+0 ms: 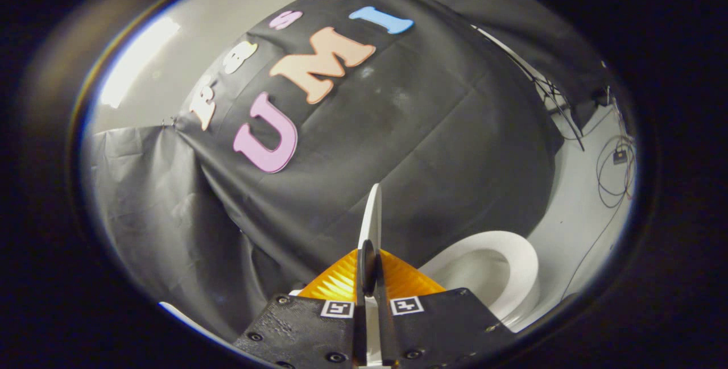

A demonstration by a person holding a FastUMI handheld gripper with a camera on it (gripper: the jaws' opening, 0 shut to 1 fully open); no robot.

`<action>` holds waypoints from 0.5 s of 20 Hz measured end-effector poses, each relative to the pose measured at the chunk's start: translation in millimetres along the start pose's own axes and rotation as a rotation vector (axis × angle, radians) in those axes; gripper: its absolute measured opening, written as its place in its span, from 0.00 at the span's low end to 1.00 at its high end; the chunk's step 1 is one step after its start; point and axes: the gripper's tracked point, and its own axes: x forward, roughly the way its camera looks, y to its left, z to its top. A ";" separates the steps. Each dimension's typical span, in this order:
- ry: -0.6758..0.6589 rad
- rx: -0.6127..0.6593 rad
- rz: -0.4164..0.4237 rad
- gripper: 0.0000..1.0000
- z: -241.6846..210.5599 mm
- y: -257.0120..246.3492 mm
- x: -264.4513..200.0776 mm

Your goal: Open the toilet lid.

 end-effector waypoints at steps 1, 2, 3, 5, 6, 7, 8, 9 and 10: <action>0.004 -0.023 -0.003 0.09 -1.0 7.0 0.0; 0.009 -0.045 -0.004 0.09 -1.4 13.7 -0.7; 0.012 -0.069 -0.005 0.09 -1.6 22.2 0.1; 0.019 -0.144 0.002 0.09 -1.7 38.1 3.7; 0.024 -0.176 0.012 0.10 -2.0 48.3 5.8; 0.030 -0.210 0.022 0.11 -5.4 59.1 6.1; 0.029 -0.240 0.027 0.12 -6.1 68.1 8.1; 0.037 -0.274 0.039 0.13 -9.8 76.7 8.9; 0.044 -0.297 0.055 0.14 -11.3 86.8 12.2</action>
